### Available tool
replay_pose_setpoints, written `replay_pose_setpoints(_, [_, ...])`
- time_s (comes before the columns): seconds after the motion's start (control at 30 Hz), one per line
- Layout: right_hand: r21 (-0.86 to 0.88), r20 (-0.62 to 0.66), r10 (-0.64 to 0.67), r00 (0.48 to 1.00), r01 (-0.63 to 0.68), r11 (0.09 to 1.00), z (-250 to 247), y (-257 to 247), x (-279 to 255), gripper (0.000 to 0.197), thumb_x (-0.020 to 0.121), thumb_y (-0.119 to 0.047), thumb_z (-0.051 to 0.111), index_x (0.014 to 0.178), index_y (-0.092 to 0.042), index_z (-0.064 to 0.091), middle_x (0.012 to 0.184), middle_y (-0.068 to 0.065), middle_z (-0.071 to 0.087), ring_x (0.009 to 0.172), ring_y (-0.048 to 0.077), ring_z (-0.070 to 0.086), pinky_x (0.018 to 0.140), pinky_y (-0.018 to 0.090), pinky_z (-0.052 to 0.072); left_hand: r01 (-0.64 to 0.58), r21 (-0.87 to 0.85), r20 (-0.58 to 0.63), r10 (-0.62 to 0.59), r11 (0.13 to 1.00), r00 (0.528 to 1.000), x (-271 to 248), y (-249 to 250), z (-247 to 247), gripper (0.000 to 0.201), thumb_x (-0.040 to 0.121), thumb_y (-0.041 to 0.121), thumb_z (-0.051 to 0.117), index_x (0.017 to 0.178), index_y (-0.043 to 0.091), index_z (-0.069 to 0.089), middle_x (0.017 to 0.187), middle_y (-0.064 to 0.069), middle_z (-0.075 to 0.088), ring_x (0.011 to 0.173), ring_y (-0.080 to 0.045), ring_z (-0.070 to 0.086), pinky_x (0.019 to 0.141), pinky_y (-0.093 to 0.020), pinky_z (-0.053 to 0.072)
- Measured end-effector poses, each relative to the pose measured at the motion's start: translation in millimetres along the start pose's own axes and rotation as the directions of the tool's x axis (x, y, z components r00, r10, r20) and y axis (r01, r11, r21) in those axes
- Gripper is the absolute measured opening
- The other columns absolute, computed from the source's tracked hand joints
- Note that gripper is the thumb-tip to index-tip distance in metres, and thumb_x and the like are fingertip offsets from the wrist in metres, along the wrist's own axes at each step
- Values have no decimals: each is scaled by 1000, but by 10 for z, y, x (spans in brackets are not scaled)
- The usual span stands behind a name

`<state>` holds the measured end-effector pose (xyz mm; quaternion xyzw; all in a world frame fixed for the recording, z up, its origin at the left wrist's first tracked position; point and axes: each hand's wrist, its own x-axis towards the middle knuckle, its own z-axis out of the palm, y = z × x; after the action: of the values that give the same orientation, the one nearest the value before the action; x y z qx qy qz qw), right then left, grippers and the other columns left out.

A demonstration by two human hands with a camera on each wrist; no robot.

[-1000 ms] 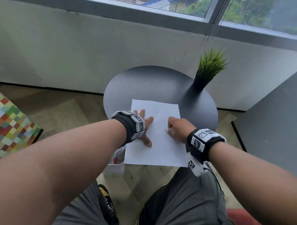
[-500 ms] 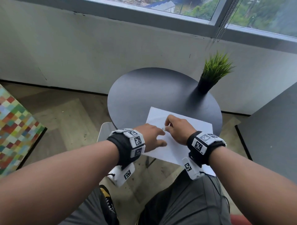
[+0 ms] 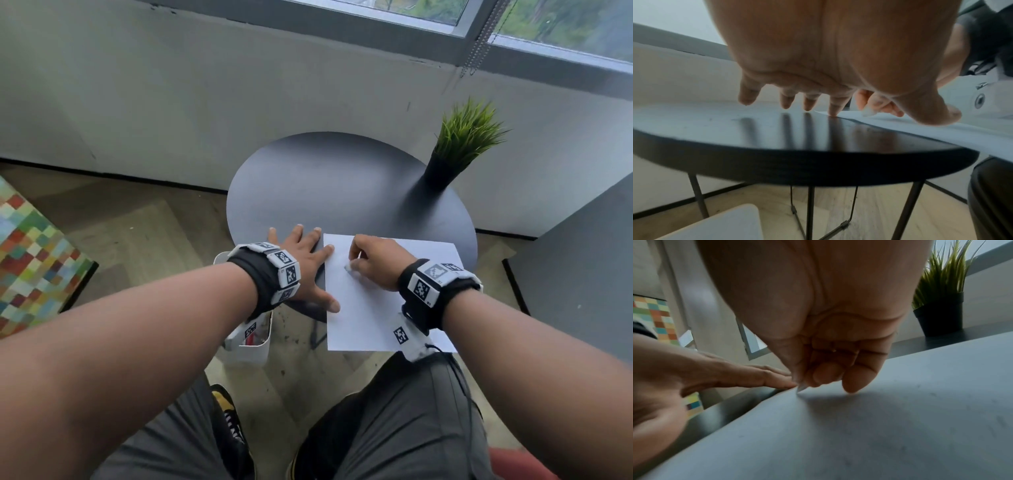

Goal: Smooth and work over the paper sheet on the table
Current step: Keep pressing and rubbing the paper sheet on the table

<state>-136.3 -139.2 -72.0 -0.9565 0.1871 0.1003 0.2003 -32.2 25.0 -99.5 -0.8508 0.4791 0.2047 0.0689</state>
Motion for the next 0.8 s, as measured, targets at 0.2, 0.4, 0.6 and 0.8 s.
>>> replay_pose_setpoints(0.2, [-114,159,-199,967,219,969,124,-161,-71,9,88,-23,55,95,-18,57,96,4,66,90,27,58,77,34,46,-4,51,40,2,999,999,76,50,-91,142,52,95,62,161,28,0,169,-1,-8,154,-36,-4,111,-79,9])
replay_pose_setpoints(0.4, [-87,39,25,999,-21,996,-58,67,134,10,86,-28,62,90,-20,58,93,0,63,92,23,58,72,29,42,9,70,47,-13,997,999,211,28,-41,151,36,100,53,158,33,-5,169,0,-11,154,-37,-6,110,-75,11])
replay_pose_setpoints(0.6, [-126,165,-284,944,306,944,248,-186,-123,22,88,-20,54,110,-17,58,100,7,68,90,29,60,77,36,48,4,103,95,-14,995,995,223,61,-103,155,35,98,56,159,31,-8,168,-2,-13,154,-41,-7,114,-74,14])
replay_pose_setpoints(0.8, [-45,-75,54,996,-58,997,101,-46,30,8,88,-28,57,90,-20,55,96,5,66,92,28,60,74,32,46,0,84,72,-6,996,997,210,-3,-46,154,29,102,48,157,37,-10,168,4,-14,153,-39,-7,116,-71,14])
